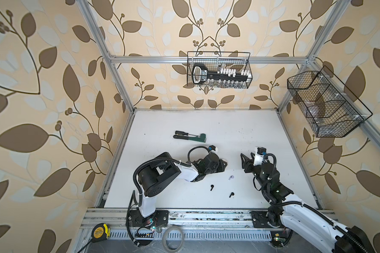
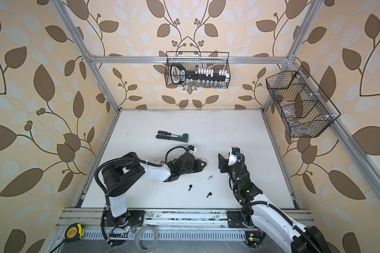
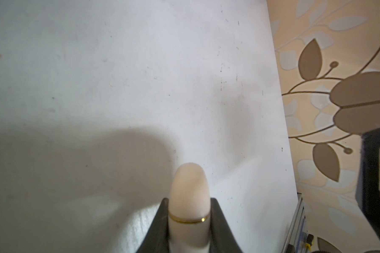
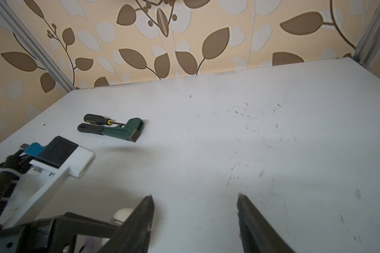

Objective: Insert wireless bluetooth earbuds into charging case
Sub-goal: Place the charging case at the center of the table, then pick up the charging case from the center of the table.

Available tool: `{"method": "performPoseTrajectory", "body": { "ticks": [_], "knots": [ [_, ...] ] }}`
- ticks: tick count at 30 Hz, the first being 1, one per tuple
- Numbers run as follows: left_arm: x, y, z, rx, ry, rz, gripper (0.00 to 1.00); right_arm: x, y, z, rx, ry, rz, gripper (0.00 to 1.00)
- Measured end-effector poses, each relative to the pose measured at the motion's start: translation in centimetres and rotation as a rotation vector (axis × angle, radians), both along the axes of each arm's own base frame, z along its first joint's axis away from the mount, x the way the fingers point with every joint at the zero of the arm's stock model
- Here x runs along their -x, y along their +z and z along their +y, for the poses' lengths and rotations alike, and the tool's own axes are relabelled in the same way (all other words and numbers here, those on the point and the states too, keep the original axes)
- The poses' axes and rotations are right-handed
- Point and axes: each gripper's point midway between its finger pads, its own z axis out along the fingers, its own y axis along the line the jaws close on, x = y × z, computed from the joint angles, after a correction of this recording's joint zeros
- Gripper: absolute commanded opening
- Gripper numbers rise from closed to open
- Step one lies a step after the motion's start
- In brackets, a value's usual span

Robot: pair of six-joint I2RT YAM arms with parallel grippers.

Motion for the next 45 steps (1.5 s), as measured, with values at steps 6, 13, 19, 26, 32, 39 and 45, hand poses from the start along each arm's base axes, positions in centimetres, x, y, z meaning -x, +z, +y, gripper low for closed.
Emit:
{"method": "performPoseTrajectory", "body": {
  "ticks": [6,13,19,26,32,39,45],
  "knots": [
    [-0.4,-0.7,0.1,-0.007,0.027,0.009,0.13,0.0,0.3,0.0,-0.006,0.000,-0.011,0.62],
    [-0.5,-0.8,0.1,-0.011,0.034,0.010,0.49,0.1,0.6,0.0,-0.010,0.000,-0.019,0.64],
    [-1.0,0.1,0.5,-0.014,0.056,-0.022,0.70,0.1,0.6,-0.1,-0.015,-0.002,-0.020,0.68],
    [-0.7,4.9,3.9,-0.077,0.099,-0.130,0.98,0.1,2.5,0.3,-0.041,0.014,-0.024,0.66],
    [-2.9,17.6,12.1,-0.042,0.265,-0.422,0.99,1.0,8.1,5.5,-0.093,0.227,-0.127,0.66],
    [-3.0,20.2,27.3,-0.176,0.566,-0.587,0.99,5.5,5.9,16.7,0.108,0.643,-0.133,0.68],
    [-1.6,14.6,30.6,-0.394,0.550,-0.499,0.99,6.3,-0.3,24.5,0.321,0.872,-0.013,0.70]
  ]
}}
